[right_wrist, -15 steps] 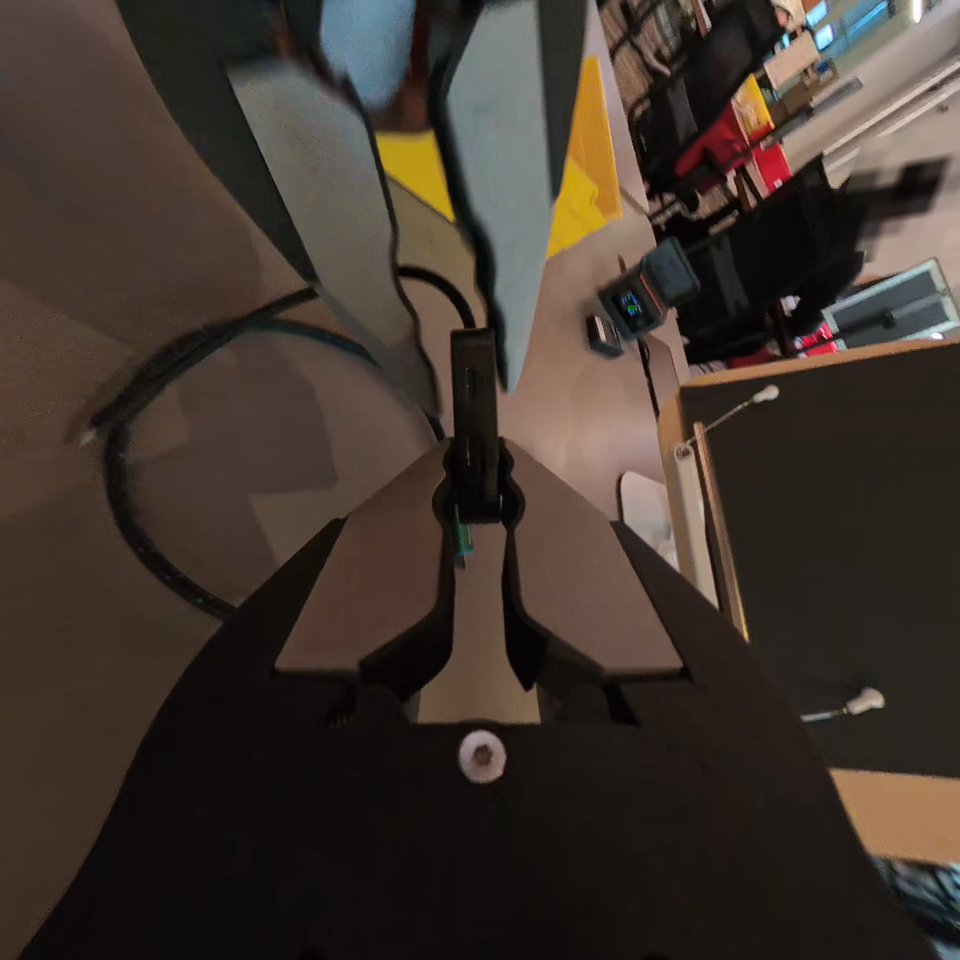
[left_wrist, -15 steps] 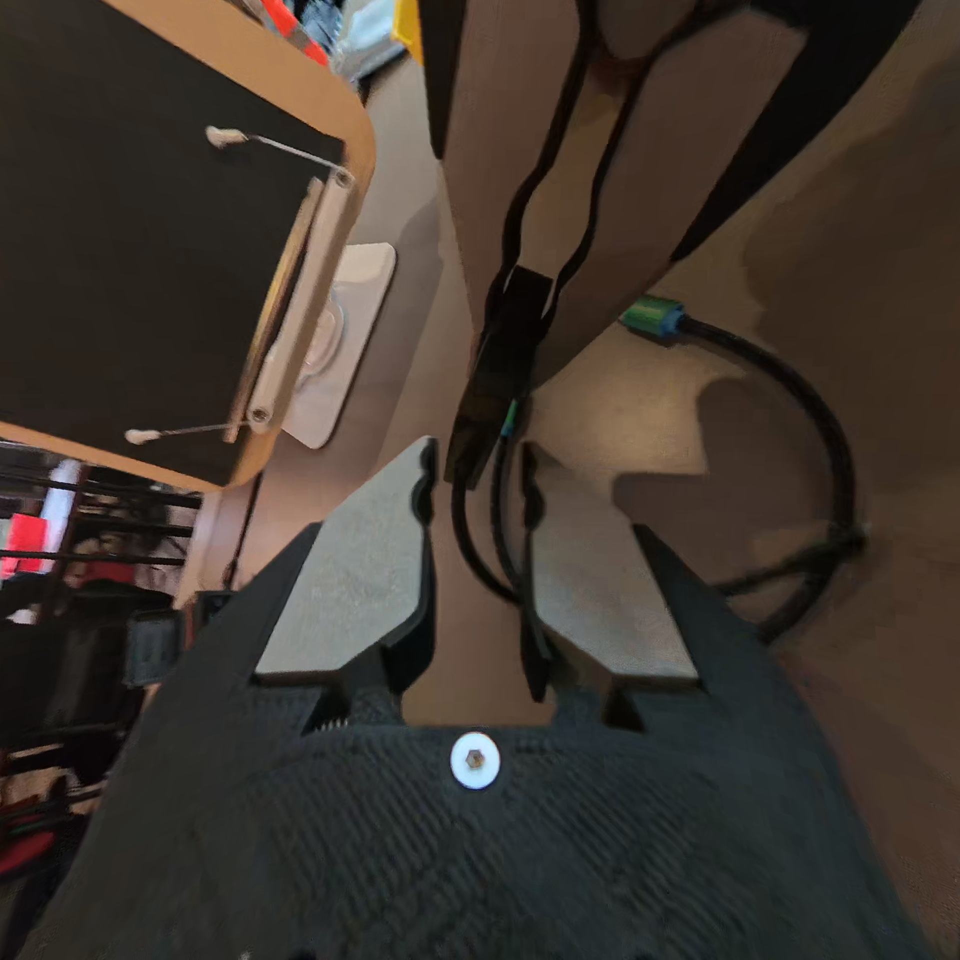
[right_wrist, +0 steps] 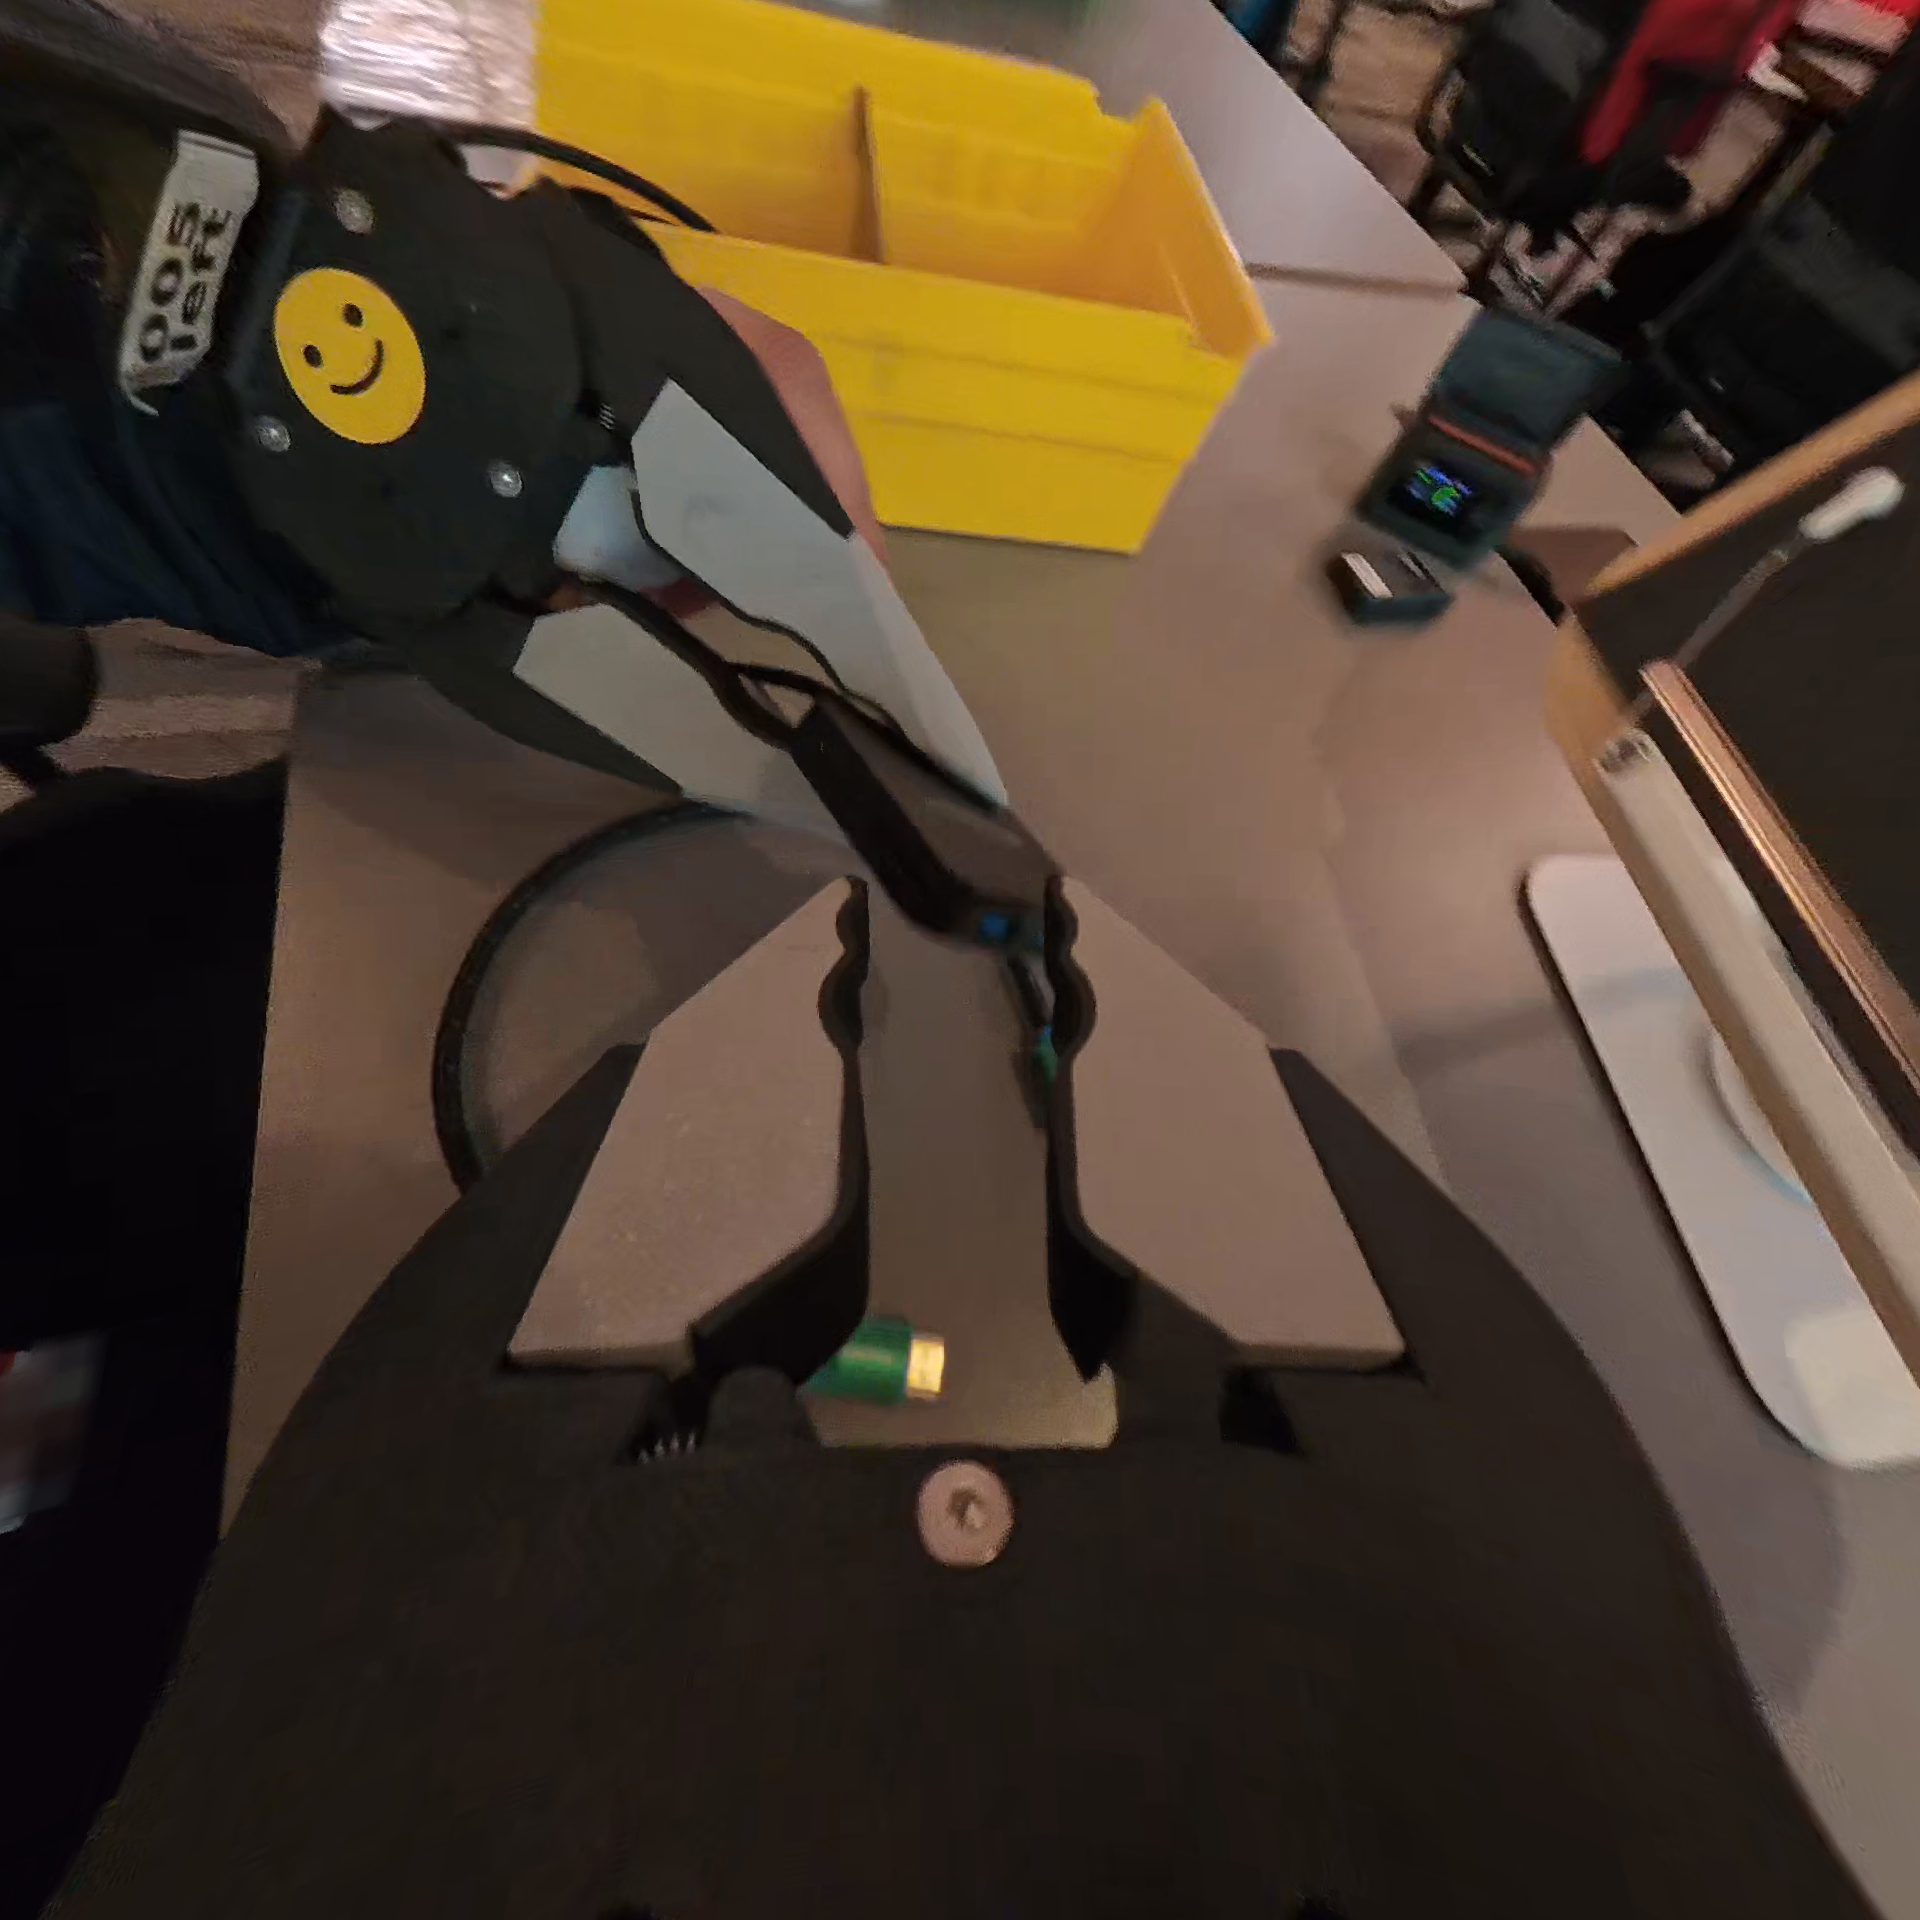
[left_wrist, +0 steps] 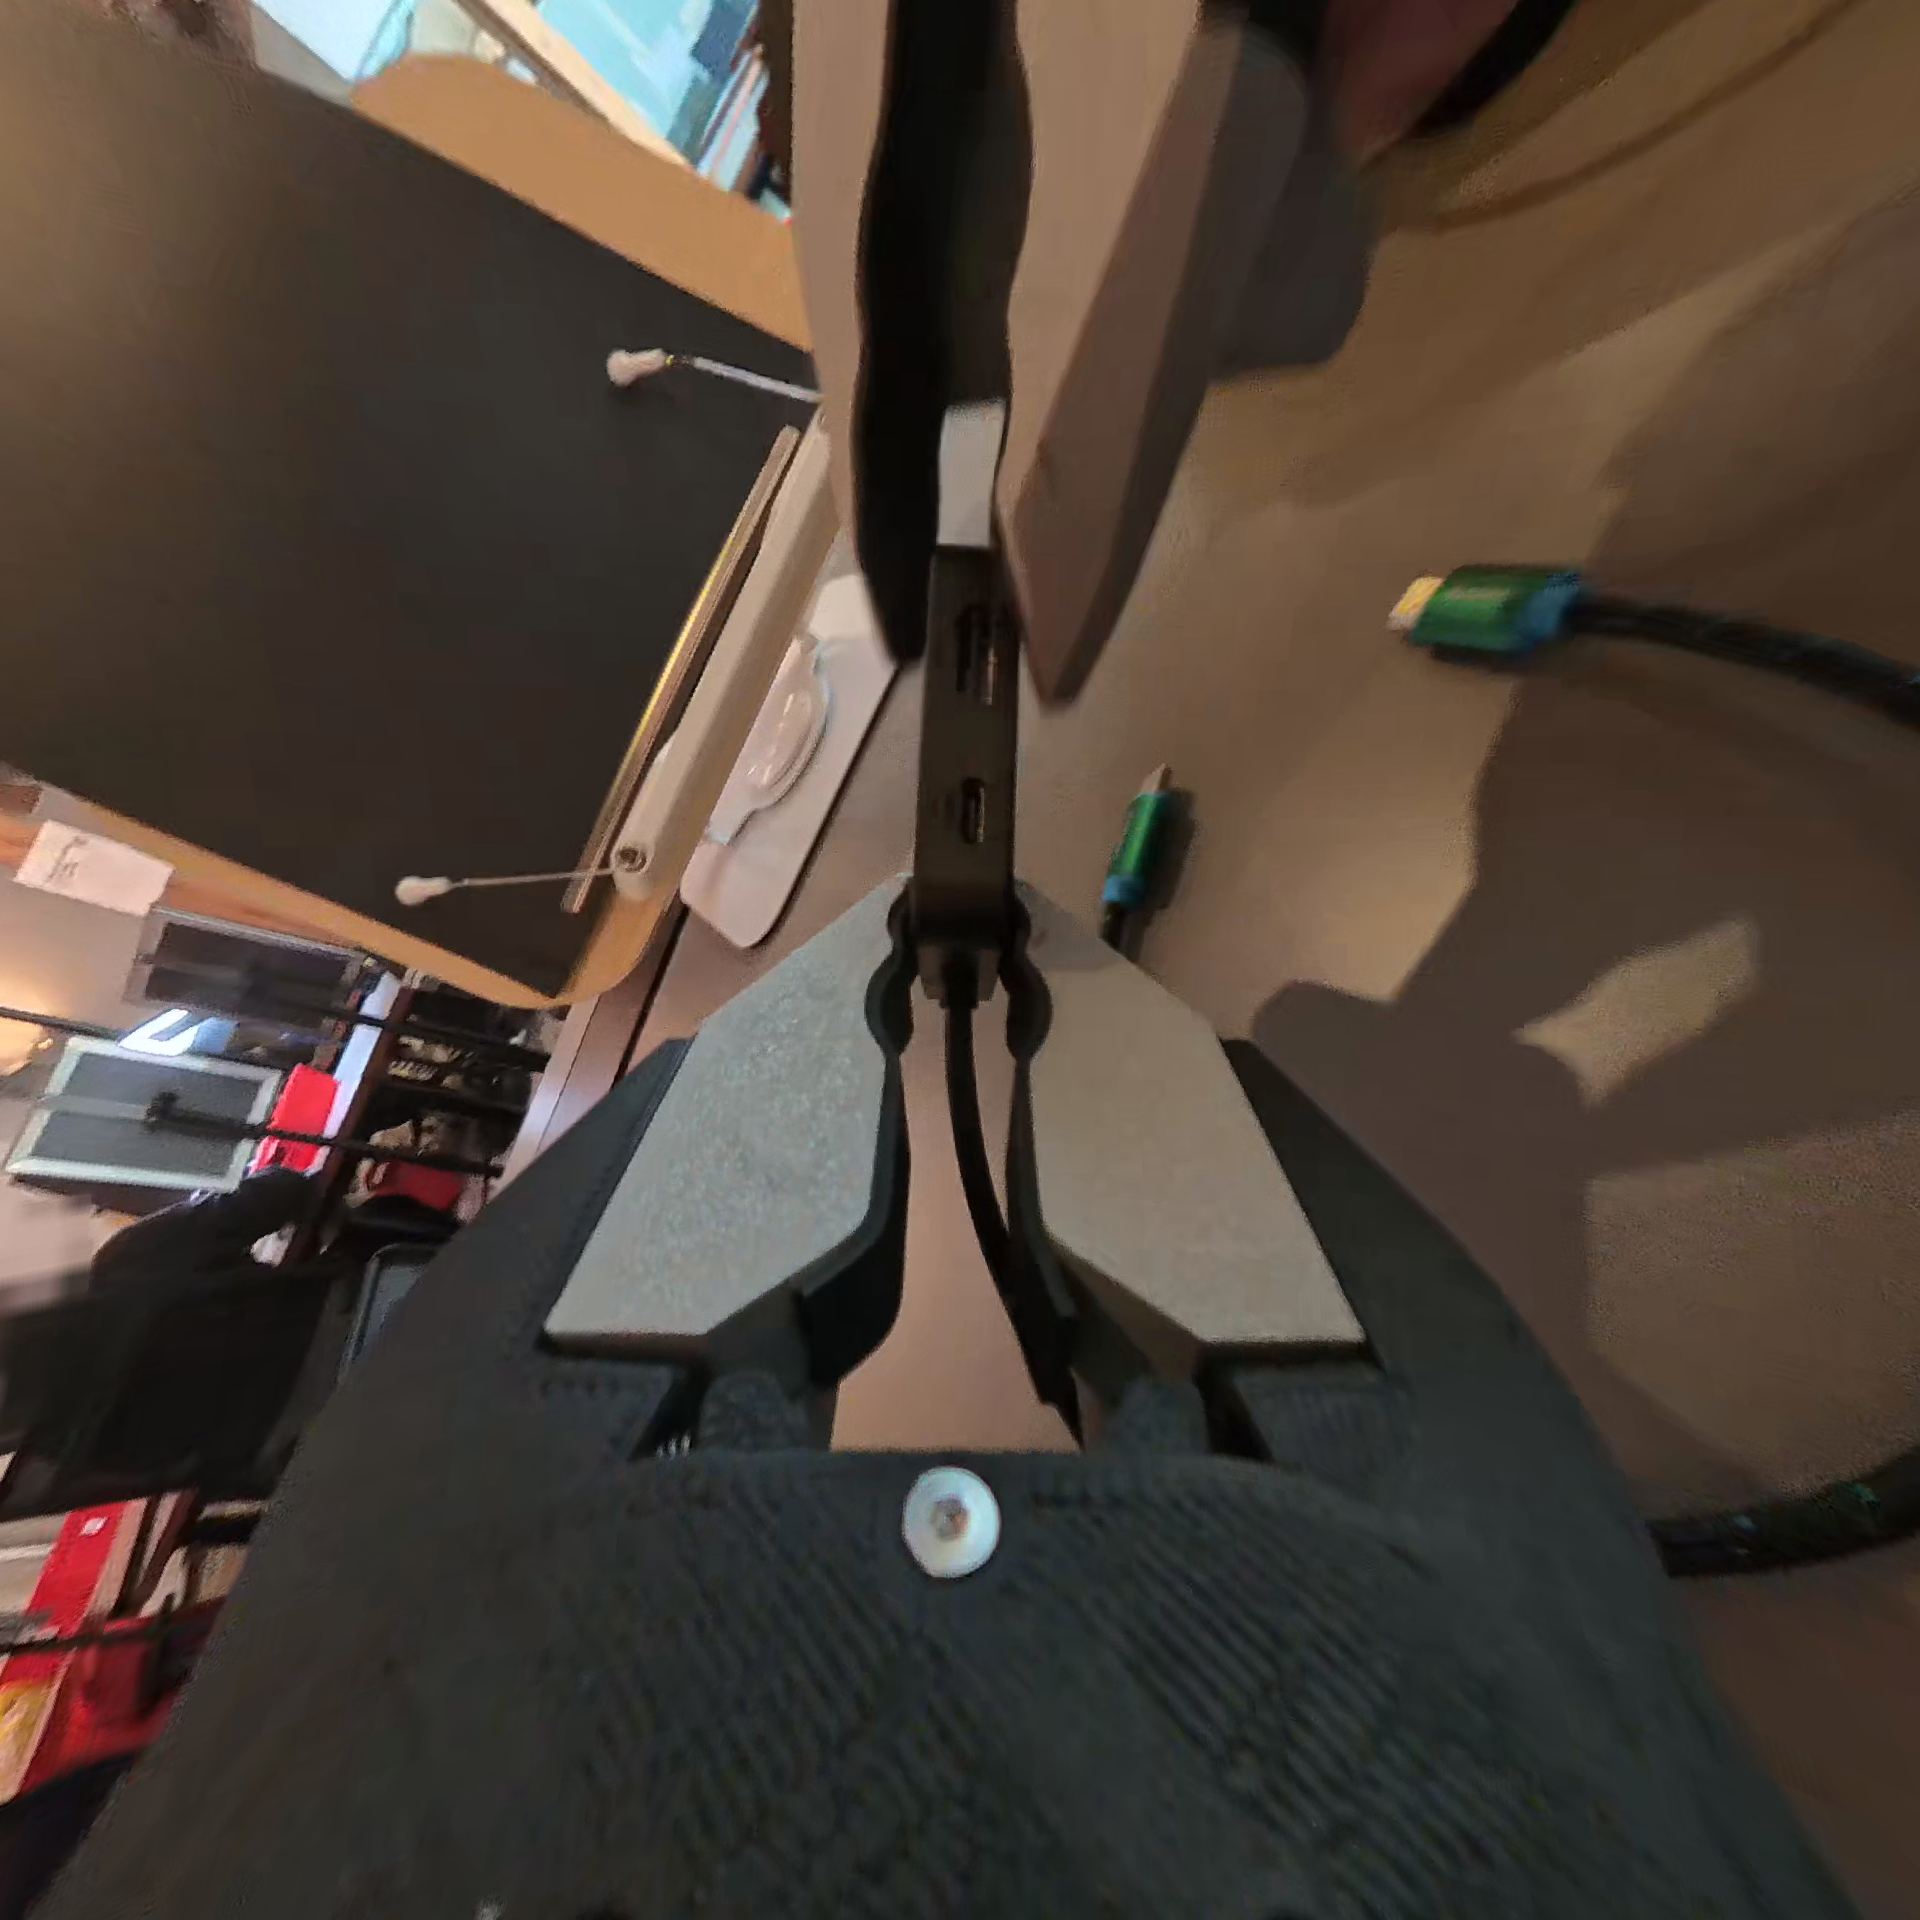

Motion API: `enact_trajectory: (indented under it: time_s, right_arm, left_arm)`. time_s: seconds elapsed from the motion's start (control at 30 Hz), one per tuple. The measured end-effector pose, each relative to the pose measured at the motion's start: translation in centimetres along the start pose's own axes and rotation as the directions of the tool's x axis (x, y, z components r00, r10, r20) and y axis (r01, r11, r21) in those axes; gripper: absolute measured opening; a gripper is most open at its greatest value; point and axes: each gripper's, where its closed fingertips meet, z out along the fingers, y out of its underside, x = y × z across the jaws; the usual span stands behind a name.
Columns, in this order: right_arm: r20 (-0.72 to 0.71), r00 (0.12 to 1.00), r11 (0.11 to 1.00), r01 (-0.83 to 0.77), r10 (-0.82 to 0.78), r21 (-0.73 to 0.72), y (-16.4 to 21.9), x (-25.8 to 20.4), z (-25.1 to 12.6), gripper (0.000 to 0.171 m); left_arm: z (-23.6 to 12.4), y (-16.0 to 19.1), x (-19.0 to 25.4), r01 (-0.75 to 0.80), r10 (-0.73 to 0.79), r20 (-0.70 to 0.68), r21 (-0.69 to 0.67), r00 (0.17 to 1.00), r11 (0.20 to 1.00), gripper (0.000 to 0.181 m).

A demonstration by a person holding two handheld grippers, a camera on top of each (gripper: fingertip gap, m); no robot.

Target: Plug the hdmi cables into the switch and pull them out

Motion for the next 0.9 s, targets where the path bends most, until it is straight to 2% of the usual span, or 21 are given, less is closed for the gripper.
enact_trajectory:
  time_s: [0.13, 0.23, 0.3, 0.37, 0.43, 0.53, 0.6, 0.7, 0.77, 0.8, 0.9]
  right_arm:
    - [0.024, 0.999, 0.993, -0.042, 0.045, -0.111, 3.5, -0.8, -3.2, 0.030]
    - [-0.051, 0.995, 0.976, -0.089, 0.080, -0.197, 7.5, -1.2, -5.2, 0.032]
    - [-0.153, 0.969, 0.944, -0.229, 0.196, -0.237, 10.2, -0.8, -6.1, 0.030]
    - [-0.194, 0.892, 0.877, -0.442, 0.408, -0.186, 11.4, -1.2, -6.7, 0.025]
    - [-0.130, 0.798, 0.797, -0.600, 0.589, -0.071, 10.4, -2.5, -6.9, 0.026]
    - [-0.122, 0.708, 0.712, -0.702, 0.696, -0.010, 9.8, -4.0, -6.2, 0.052]
    - [-0.168, 0.691, 0.696, -0.717, 0.703, -0.036, 10.1, -4.8, -4.7, 0.060]
    - [-0.278, 0.715, 0.720, -0.686, 0.641, -0.104, 10.8, -5.0, -2.4, 0.068]
    - [-0.362, 0.744, 0.736, -0.649, 0.562, -0.190, 12.1, -4.2, -1.6, 0.062]
    - [-0.403, 0.763, 0.747, -0.620, 0.505, -0.238, 12.8, -3.4, -1.7, 0.044]
    - [-0.485, 0.828, 0.761, -0.501, 0.283, -0.412, 14.4, -0.3, -3.9, 0.037]
  left_arm:
    - [0.3, 1.8, -1.1, 0.038, -0.040, 0.074, 0.021, 0.996, 0.999, 0.011]
    - [0.7, 3.4, -1.4, 0.056, -0.059, 0.129, 0.025, 0.990, 0.998, 0.012]
    - [0.7, 3.4, -1.9, 0.082, -0.086, 0.149, 0.028, 0.985, 0.996, 0.012]
    - [0.6, 3.3, -2.4, 0.117, -0.124, 0.170, 0.050, 0.978, 0.992, 0.012]
    - [0.6, 4.0, -2.8, 0.087, -0.088, 0.210, 0.017, 0.974, 0.996, 0.012]
    - [0.6, 4.5, -3.1, 0.037, -0.028, 0.252, -0.031, 0.967, 0.999, 0.012]
    - [0.7, 4.4, -3.0, 0.014, -0.002, 0.265, -0.047, 0.964, 0.999, 0.012]
    - [0.6, 4.0, -2.8, -0.028, 0.041, 0.276, -0.050, 0.960, 0.998, 0.012]
    - [0.6, 4.0, -2.7, -0.035, 0.048, 0.281, -0.052, 0.958, 0.998, 0.012]
    - [0.6, 4.2, -2.8, -0.029, 0.043, 0.282, -0.056, 0.958, 0.998, 0.011]
    - [0.5, 4.7, -3.2, -0.006, 0.025, 0.296, -0.063, 0.955, 0.998, 0.012]
